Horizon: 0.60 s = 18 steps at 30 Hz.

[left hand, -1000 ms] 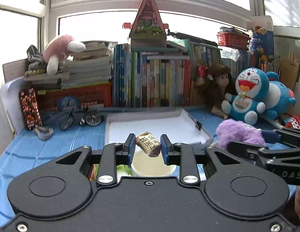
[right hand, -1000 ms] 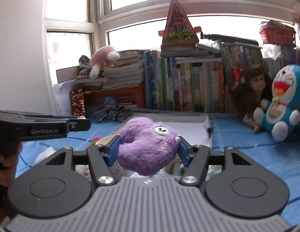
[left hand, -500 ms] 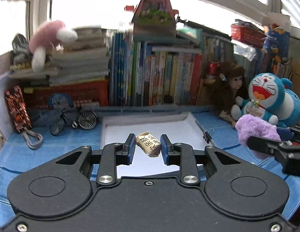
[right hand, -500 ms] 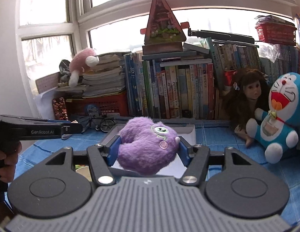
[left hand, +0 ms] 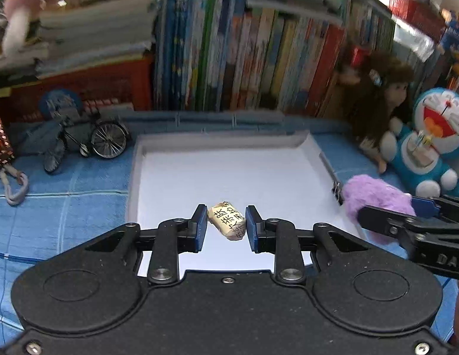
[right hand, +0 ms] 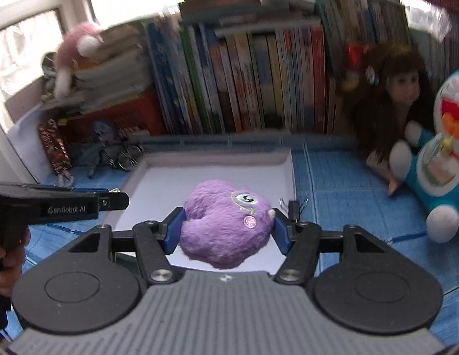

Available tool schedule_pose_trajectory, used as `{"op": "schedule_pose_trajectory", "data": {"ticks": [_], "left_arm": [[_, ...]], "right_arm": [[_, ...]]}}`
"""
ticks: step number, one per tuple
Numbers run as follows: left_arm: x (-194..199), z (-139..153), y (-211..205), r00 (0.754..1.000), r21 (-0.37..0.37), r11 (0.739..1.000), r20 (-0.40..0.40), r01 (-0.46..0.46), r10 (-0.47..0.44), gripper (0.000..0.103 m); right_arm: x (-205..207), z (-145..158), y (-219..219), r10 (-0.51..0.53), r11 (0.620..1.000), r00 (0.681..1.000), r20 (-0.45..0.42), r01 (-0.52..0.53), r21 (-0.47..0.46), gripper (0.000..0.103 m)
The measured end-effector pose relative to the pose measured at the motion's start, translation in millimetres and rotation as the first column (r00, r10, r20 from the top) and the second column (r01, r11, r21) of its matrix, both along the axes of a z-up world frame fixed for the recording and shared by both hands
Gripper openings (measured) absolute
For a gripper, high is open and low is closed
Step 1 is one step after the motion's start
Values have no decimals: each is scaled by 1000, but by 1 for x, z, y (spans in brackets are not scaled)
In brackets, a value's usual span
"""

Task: Organize soft objects
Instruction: 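Carry the block and purple plush with both grippers over the white tray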

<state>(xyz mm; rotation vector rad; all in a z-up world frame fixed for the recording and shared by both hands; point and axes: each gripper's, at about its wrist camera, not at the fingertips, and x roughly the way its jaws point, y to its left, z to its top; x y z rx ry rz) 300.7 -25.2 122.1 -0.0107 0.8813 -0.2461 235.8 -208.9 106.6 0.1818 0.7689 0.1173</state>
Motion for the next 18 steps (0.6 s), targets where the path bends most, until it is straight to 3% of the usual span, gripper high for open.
{"op": "schedule_pose_trajectory", "data": {"ticks": [8,18], "left_arm": [[37,-36,-13,990,44,999,-138,11,-5,26],[72,-65,-18,972,48,999,-236,4,7,26]], "right_arm": [[49,-42,5,-16,1000,986,-164,18,14,65],[81,-65,9,-31,999,971,-235,27,-19,65]]}}
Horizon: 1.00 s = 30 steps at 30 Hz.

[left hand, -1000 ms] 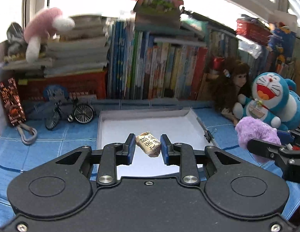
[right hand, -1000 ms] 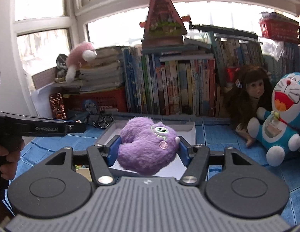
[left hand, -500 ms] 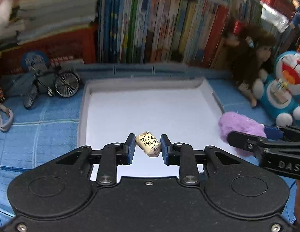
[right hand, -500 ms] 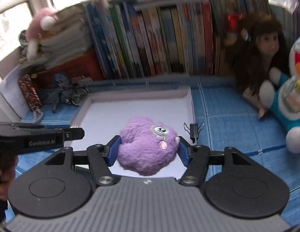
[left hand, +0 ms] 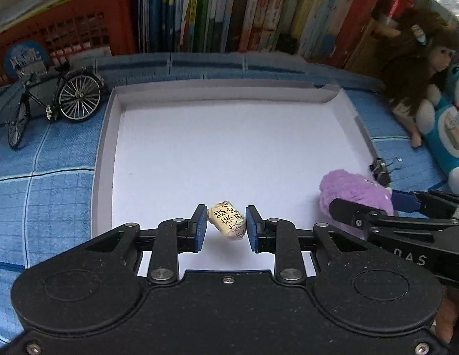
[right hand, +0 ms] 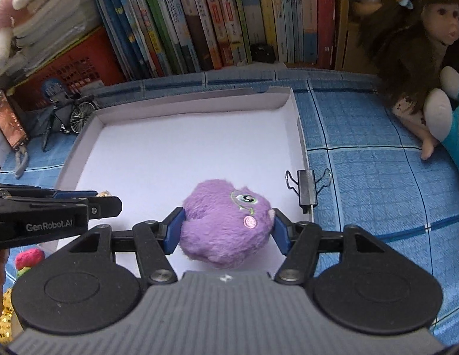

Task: Organize soft objects
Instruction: 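Carry the block and purple plush with both grippers over the white tray, then open both grippers to drop the block and plush into the tray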

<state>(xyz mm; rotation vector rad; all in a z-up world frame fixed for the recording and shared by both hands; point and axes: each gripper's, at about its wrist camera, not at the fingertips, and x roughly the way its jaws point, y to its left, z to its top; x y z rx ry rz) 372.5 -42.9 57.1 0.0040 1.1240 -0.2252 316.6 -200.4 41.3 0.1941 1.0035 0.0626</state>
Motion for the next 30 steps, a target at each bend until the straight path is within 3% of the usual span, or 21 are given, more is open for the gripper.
{"op": "schedule_pose_trajectory", "data": {"ticks": [16,20,24,30], "left_arm": [[13,-22,-7,1000,53,998,-21,23,-22,27],[15,-21,-5,1000,52,999,-15,15,-14,38],[12,-16,-5,1000,59,998,4,23,-23,46],[0,2,-3,997,71,997,72,19,-25,57]], "right_arm": [[21,-16,4,1,1000,999,-41,-2,-21,66],[22,-16,2,2,1000,999,-41,-2,-7,68],[18,-14,0,-5,1000,1000,-29,6,15,78],[8,0,1,-1,1000,1000,6,1,31,85]]}}
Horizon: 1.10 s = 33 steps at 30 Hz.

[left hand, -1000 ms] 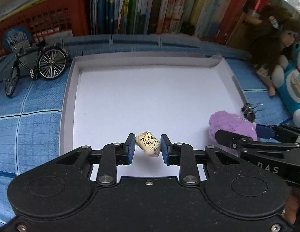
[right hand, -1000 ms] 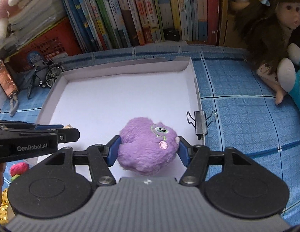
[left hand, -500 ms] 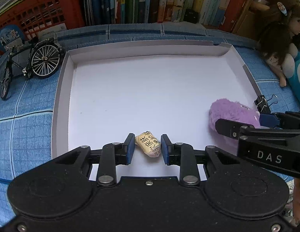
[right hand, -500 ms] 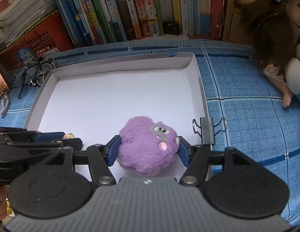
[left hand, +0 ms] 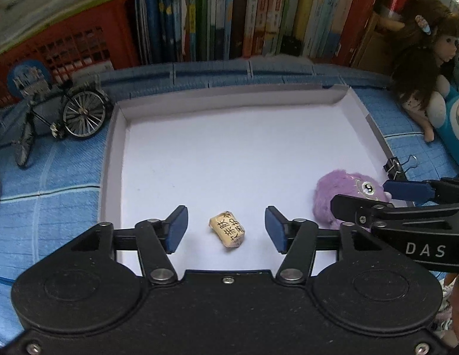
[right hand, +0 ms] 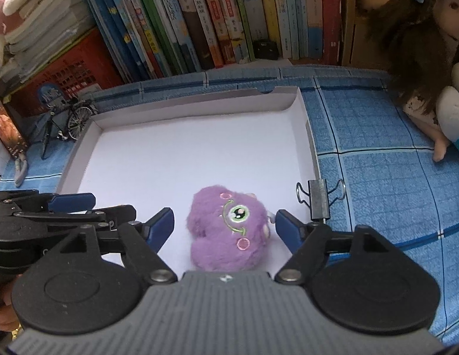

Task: Organize soft objects
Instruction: 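Open both grippers to drop the block and plush into the tray, then move both tools back from the tray toward the table items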

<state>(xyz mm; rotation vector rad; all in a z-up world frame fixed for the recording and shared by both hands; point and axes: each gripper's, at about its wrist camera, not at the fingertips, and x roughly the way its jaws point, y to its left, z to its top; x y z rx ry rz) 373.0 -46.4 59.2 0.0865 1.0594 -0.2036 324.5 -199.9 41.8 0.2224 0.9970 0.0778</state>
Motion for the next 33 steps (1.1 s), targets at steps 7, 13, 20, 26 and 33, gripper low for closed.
{"op": "schedule_pose_trajectory", "data": {"ticks": [7,13,20,26,33], "left_arm": [[-30,32,4,994,-1,1000,104,26,-26,67],[-67,53,5,983,-24,998,175,65,-60,68],[-116,72,13,963,-63,993,257,104,-84,72],[-155,77,22,952,-99,987,291,129,-95,72],[-198,74,28,935,-102,981,335,164,-121,75]], "right_arm": [[-25,28,-1,24,999,996,90,-21,-34,89],[-55,50,-3,57,998,984,170,-54,-23,91],[-100,69,-8,90,996,961,261,-85,-30,94],[-136,78,-12,116,993,940,321,-106,-48,95],[-172,83,-19,125,992,916,382,-115,-48,97]]}}
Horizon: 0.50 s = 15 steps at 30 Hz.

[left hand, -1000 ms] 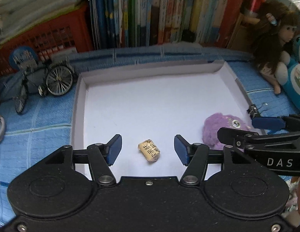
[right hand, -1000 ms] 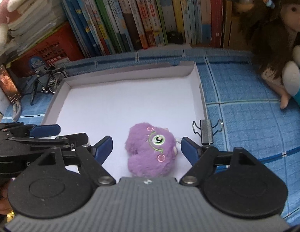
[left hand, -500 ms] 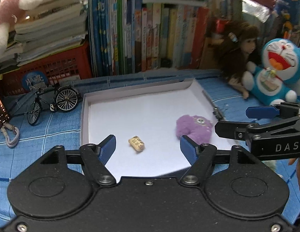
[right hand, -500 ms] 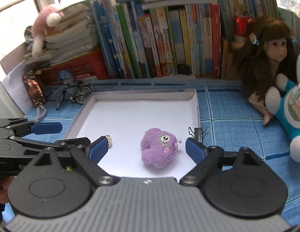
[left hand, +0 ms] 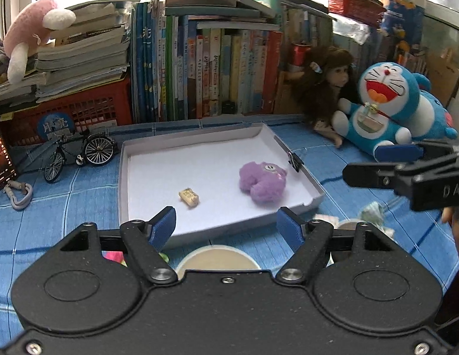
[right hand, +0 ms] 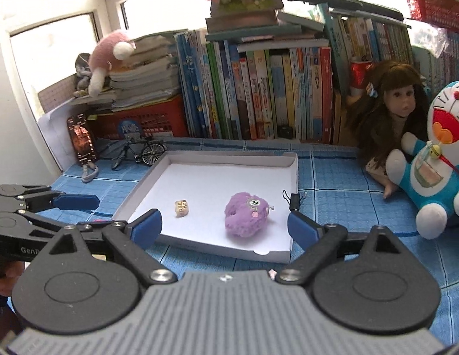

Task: Organize soft objects
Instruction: 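Move both tools back from the tray toward the table items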

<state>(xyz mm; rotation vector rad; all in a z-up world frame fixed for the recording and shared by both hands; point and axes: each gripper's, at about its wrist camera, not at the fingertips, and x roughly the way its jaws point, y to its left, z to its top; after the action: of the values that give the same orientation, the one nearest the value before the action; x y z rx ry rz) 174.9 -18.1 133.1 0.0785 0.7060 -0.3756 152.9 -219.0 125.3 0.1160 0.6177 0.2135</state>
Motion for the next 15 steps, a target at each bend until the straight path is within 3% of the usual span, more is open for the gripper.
{"op": "schedule_pose_trajectory", "data": {"ticks": [4,10,15], "left_arm": [[-20,-4,5,1000,-31,999,6,14,-13,75],[-50,-11,9,997,-8,1000,83,0,1,77],[-66,-20,15,996,-33,999,85,-2,5,77]], "right_arm": [[-20,-2,0,8,1000,999,31,-7,-16,99],[-46,-9,-4,-18,1000,997,78,19,-11,99],[-64,-15,-6,-42,999,992,118,45,-24,99]]}}
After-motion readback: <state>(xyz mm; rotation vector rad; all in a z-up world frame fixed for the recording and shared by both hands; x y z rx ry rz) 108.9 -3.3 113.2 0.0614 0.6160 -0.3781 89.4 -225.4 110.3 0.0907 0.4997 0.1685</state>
